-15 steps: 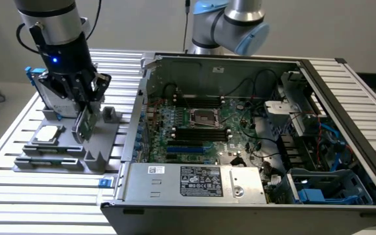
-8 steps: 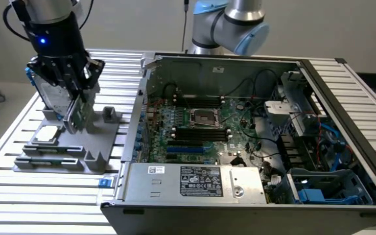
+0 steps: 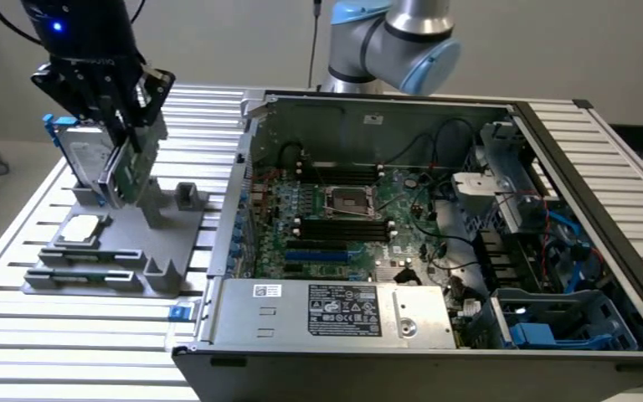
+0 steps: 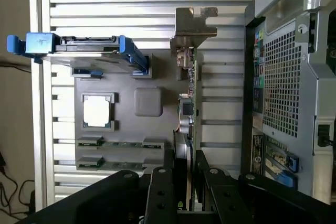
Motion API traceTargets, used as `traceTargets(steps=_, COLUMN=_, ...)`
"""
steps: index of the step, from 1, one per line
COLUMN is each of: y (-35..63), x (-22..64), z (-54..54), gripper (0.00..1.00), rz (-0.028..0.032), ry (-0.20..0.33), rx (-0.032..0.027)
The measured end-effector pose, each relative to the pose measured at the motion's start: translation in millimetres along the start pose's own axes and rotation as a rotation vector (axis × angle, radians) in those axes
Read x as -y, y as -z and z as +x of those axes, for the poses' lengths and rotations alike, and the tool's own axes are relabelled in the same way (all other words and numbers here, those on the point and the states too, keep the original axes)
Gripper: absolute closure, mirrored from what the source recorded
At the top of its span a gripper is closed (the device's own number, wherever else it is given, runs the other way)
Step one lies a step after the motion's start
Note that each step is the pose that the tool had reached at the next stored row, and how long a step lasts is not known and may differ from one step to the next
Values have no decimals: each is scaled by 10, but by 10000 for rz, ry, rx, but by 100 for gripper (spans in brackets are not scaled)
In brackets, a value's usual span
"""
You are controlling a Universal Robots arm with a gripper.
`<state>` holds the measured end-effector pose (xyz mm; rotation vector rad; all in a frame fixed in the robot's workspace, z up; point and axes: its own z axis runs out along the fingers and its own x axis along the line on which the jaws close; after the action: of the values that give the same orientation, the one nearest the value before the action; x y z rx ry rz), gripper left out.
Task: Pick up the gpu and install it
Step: 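Pick up the gpu and move the gpu toward the slot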
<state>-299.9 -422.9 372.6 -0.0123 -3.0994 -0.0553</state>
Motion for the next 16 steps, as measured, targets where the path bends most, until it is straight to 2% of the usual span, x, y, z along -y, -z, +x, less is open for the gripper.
traceTargets(steps=6, y=206, x=9, z=-247, gripper=74, rz=-1, ry=11, rx=-18)
traceTargets(steps=16, y=385, x=34, z=-693, gripper=74, rz=1, ry=12, rx=-75)
